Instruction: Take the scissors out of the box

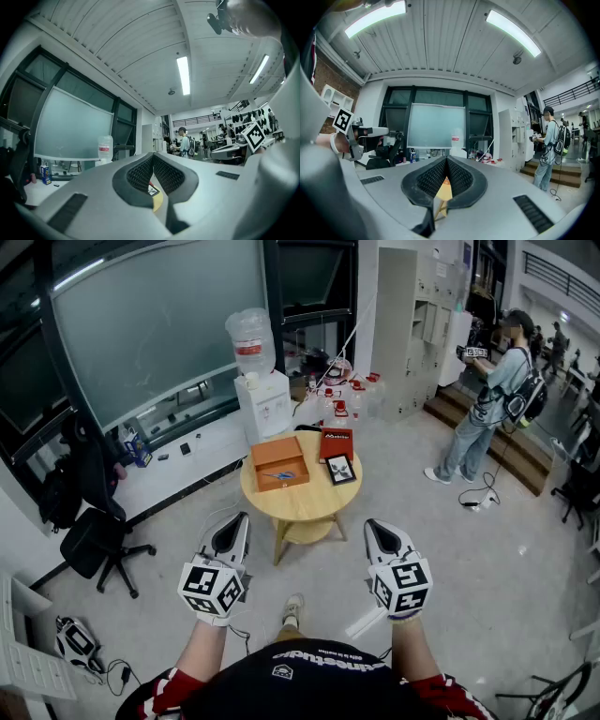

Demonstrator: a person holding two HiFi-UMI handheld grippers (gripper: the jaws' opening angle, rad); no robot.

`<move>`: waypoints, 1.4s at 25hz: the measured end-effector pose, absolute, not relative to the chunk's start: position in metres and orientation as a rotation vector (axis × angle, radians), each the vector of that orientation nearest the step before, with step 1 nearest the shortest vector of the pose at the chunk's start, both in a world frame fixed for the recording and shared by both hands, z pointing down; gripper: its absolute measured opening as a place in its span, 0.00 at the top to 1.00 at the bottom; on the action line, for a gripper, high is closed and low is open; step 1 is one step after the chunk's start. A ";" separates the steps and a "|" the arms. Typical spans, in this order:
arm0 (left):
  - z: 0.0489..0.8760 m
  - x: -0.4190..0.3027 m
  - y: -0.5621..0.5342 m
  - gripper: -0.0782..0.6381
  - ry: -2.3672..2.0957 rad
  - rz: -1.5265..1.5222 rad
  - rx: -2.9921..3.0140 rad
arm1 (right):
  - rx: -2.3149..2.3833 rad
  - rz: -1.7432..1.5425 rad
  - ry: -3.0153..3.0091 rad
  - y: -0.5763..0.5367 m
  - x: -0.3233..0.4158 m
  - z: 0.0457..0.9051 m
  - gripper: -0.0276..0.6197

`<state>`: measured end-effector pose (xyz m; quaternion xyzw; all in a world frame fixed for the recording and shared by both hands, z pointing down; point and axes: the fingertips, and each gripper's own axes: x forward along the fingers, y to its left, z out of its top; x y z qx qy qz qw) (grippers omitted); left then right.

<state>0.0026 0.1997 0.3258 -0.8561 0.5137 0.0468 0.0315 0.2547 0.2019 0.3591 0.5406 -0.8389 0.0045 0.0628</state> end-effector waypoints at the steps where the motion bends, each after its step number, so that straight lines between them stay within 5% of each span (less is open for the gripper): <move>1: 0.327 0.002 0.199 0.87 1.583 0.132 -2.625 | 1.629 0.025 -2.539 0.202 0.253 0.361 0.91; 35: 0.336 0.001 0.202 0.87 1.615 0.082 -2.649 | 1.412 0.130 -2.805 0.219 0.236 0.360 0.92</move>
